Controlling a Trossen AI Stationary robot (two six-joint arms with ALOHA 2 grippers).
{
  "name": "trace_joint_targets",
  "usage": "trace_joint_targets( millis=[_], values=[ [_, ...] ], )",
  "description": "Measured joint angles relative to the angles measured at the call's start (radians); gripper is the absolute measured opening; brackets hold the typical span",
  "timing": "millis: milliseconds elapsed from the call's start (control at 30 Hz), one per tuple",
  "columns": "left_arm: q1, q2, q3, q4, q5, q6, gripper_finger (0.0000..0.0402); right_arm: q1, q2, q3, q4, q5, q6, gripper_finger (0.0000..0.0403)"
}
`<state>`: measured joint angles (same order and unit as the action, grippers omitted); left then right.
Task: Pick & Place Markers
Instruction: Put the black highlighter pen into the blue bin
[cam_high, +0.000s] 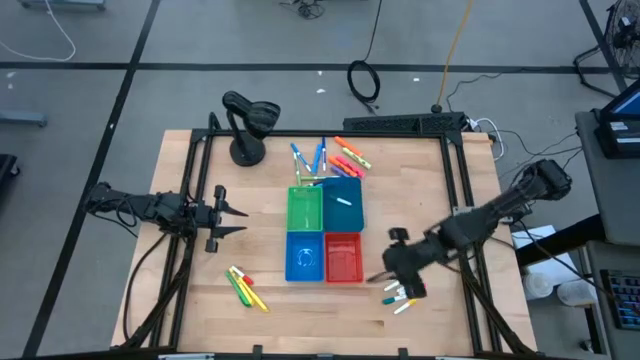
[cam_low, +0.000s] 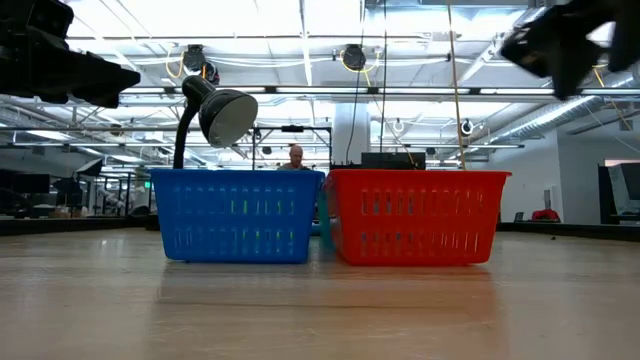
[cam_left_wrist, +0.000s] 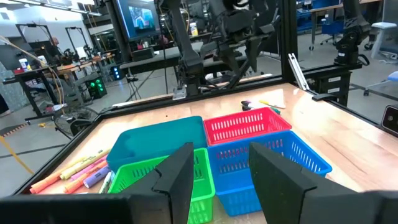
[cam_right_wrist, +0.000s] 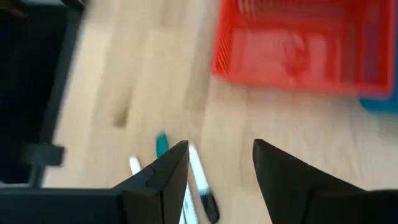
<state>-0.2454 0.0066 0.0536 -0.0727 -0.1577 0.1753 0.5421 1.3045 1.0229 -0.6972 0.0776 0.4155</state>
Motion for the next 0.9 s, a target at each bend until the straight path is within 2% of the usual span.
trace_joint_targets(
  millis=[100,233,667,900],
  values=[
    [0.000,0.000,0.000,0.000,0.000,0.000,0.0159,0.082,0.004,0.000,-0.074,0.094,0.087,0.0167],
    [0.000,0.000,0.000,0.000,0.000,0.000,0.0159,0.150,0.012,-0.027,-0.063,0.183,0.120,0.0167],
    [0.000,0.000,0.000,0.000,0.000,0.000,0.0159,0.173,0.013,-0.332,0.276,0.180,0.090,0.0167],
    [0.000,0.000,0.000,0.000,0.000,0.000,0.0159,0.174,0.060,-0.359,0.461,0.141,0.050,0.0167]
  ],
)
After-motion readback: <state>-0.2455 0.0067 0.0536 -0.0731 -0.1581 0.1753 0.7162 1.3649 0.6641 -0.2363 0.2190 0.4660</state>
